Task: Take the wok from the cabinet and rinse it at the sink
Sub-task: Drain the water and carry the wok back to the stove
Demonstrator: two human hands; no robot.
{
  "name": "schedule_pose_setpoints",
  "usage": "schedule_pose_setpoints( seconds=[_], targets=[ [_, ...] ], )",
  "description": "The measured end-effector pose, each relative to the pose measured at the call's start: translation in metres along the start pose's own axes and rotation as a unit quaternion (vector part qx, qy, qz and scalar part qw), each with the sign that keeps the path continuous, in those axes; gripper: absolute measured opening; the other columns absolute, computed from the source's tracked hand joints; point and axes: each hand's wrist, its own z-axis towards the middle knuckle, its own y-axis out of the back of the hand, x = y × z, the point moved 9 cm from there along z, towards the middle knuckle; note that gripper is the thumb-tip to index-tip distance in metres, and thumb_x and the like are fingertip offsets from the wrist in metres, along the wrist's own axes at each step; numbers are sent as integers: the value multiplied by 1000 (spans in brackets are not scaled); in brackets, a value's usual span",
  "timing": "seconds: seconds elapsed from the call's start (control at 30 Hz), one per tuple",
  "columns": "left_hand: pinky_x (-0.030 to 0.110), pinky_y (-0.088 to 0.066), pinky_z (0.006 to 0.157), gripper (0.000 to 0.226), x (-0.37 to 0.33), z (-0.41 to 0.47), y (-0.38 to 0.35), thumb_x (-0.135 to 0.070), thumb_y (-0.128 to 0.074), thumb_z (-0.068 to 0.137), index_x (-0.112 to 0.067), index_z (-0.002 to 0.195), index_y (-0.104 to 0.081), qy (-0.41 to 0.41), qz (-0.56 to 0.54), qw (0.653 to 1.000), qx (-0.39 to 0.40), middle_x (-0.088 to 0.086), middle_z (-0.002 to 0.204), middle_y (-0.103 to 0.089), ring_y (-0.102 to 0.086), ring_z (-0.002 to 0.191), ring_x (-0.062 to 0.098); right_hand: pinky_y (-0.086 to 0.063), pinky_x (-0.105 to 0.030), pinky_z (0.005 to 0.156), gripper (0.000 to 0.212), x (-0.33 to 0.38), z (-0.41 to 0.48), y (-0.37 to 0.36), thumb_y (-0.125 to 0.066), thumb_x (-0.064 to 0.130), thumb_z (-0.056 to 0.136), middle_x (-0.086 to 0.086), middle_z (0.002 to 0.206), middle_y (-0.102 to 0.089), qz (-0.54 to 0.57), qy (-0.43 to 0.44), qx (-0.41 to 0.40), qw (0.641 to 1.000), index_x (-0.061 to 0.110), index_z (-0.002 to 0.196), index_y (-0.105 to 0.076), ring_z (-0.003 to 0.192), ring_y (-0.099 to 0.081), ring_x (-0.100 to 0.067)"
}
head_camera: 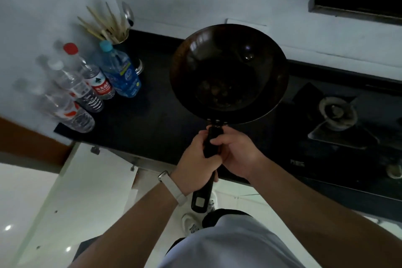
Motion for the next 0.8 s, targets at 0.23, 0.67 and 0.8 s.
schedule_pose_setpoints(
  seconds=[0.23, 0.67, 0.8],
  targets=[
    [41, -54, 50, 42, 10, 41, 4, 4, -59, 88, -20, 122, -52, 20, 30, 999, 14, 11, 98, -68, -62, 62, 45, -59, -35, 76, 41, 9, 33, 20, -42, -17, 86, -15, 106, -70, 47, 6, -16, 999, 1, 119, -56, 96, -68, -29],
    [32, -50, 46, 49, 26, 85, 11, 1, -57, 91, -16, 134, -41, 65, 93, 992, 55, 8, 84, -66, -59, 47, 22, -58, -37, 78, 38, 11, 75, 43, -46, -17, 87, -15, 112, -71, 90, -1, -18, 996, 4, 115, -62, 97, -71, -28],
    [30, -50, 47, 50, 33, 99, 19, 1, -57, 91, -19, 134, -42, 68, 101, 990, 78, 13, 93, -68, -60, 48, 23, -58, -37, 78, 39, 8, 87, 44, -44, -17, 86, -14, 109, -72, 109, 0, -35, 993, 3, 114, -62, 95, -71, -27]
  ],
)
